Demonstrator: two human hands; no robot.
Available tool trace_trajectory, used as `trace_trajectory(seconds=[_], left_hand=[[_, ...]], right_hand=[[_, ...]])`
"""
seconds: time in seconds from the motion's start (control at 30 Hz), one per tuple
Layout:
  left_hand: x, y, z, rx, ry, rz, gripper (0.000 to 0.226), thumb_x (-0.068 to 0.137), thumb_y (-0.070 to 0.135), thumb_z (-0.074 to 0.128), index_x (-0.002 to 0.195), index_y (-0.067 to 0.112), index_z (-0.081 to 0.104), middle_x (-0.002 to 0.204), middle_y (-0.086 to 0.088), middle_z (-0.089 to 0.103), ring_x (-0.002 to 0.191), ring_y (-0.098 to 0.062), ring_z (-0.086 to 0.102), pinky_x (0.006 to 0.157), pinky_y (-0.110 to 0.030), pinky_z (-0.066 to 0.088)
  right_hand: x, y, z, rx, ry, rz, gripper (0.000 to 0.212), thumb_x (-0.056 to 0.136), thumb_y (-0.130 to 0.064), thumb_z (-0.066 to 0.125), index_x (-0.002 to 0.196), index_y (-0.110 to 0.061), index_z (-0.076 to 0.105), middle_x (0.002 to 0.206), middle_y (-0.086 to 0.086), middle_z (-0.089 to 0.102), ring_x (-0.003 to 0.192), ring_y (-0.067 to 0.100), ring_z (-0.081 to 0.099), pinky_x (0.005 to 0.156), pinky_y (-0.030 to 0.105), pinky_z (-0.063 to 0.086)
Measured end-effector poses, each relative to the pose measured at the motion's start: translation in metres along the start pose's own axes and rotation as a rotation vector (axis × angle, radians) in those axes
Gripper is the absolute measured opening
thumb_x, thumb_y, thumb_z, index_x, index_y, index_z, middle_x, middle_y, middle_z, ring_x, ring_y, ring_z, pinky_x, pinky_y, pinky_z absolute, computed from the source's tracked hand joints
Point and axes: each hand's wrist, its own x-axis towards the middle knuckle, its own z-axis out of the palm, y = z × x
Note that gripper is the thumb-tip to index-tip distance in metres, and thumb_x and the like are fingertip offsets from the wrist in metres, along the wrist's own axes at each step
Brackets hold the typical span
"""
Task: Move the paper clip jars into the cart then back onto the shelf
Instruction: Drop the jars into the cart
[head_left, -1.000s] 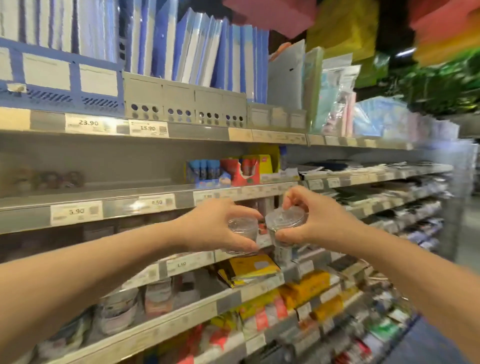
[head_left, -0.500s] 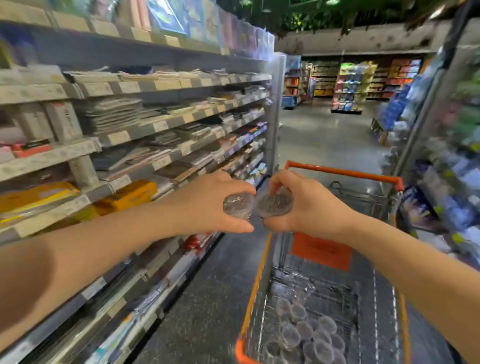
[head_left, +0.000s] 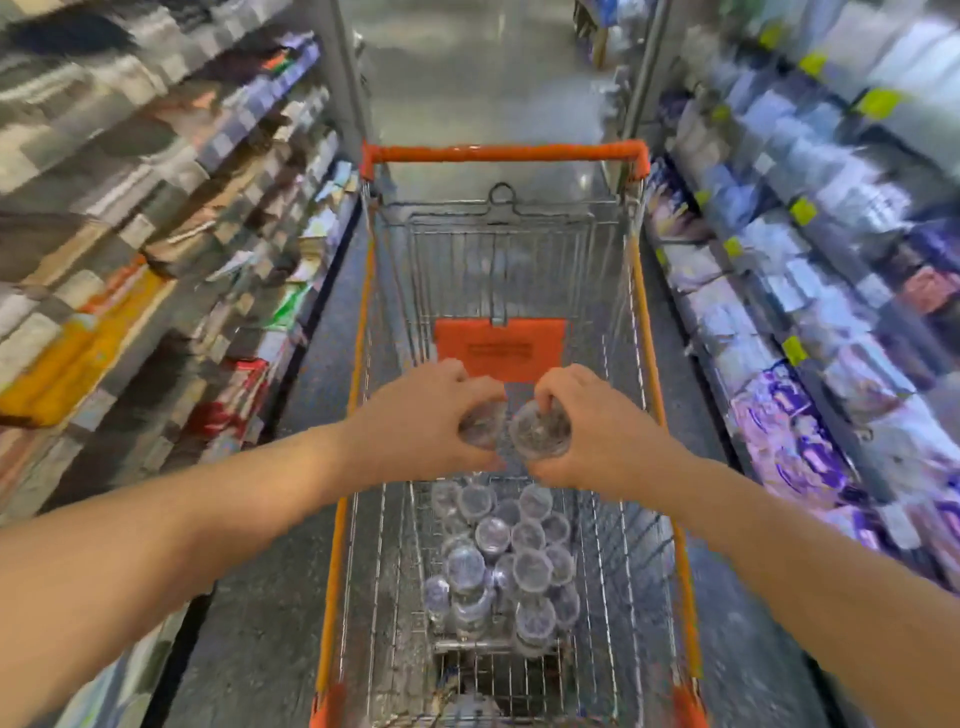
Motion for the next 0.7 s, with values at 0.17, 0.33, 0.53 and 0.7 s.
trace_trajectory(seconds=[0.17, 0.33, 0.53, 0.7], left_hand=[[0.053, -0.041, 0.044, -0.020, -0.102, -0.001, 0.065, 0.079, 0.053, 0.062, 0.134, 0.029, 0.038, 0.102, 0.000, 0.039, 0.097, -0.017, 0.041, 0.079, -0.027, 0.038], [0.093, -0.063, 0.112, -0.058, -0.190, -0.048, 0.058, 0.081, 0.052, 0.059, 0.128, 0.021, 0.045, 0.106, -0.007, 0.044, 0.101, -0.022, 0.041, 0.077, -0.029, 0.034], [0.127, -0.083, 0.219, -0.098, -0.329, -0.223, 0.046, 0.079, 0.044, 0.064, 0.114, 0.020, 0.046, 0.114, -0.009, 0.043, 0.106, -0.028, 0.045, 0.086, -0.041, 0.047], [0.132, -0.097, 0.297, -0.049, -0.455, -0.282, 0.056, 0.081, 0.030, 0.066, 0.128, 0.017, 0.039, 0.128, -0.013, 0.040, 0.113, -0.030, 0.046, 0.088, -0.042, 0.048]], right_hand=[[0.030, 0.040, 0.054, 0.065, -0.019, 0.111, 0.040, 0.074, -0.032, 0.074, 0.093, -0.025, 0.040, 0.100, -0.005, 0.039, 0.082, 0.011, 0.039, 0.065, 0.012, 0.033], [0.054, 0.085, 0.112, 0.071, -0.060, 0.279, 0.042, 0.079, -0.029, 0.070, 0.109, -0.016, 0.043, 0.101, -0.005, 0.032, 0.086, 0.012, 0.035, 0.063, 0.015, 0.030], [0.065, 0.144, 0.202, 0.096, -0.137, 0.482, 0.040, 0.074, -0.027, 0.074, 0.093, -0.016, 0.040, 0.097, -0.003, 0.037, 0.085, 0.016, 0.039, 0.060, 0.020, 0.027], [0.065, 0.177, 0.262, 0.028, -0.225, 0.558, 0.048, 0.078, -0.032, 0.069, 0.113, -0.012, 0.043, 0.118, 0.006, 0.043, 0.105, 0.025, 0.046, 0.082, 0.032, 0.042]])
